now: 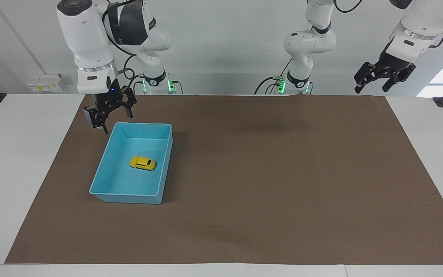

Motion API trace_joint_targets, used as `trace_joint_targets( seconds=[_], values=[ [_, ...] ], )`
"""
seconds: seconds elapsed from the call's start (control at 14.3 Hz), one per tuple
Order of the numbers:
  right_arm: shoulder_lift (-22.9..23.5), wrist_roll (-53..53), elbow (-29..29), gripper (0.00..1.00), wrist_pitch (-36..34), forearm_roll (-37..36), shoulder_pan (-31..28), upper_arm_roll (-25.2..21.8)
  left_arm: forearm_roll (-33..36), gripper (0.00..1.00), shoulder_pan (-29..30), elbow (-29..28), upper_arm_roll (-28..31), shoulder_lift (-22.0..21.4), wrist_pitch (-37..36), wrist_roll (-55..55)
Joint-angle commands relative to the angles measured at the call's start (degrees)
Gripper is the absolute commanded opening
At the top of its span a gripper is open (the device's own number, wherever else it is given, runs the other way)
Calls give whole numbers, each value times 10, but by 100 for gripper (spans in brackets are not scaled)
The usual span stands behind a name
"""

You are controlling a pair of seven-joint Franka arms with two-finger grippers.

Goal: Wind up and store yellow beetle car

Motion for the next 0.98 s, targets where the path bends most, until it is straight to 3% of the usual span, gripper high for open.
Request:
trace_joint_targets(
  seconds=[0.0,0.56,0.91],
  values=[
    [1,119,18,100,-16,27,1,-4,-8,100,9,7,-5,-3,-13,6],
    [1,327,49,100,-87,50,10,-12,-8,100,9,8,-5,-3,-13,6],
    [8,347,98,100,-131,49,9,-16,-8,100,9,8,-5,-3,-13,6]
  ],
)
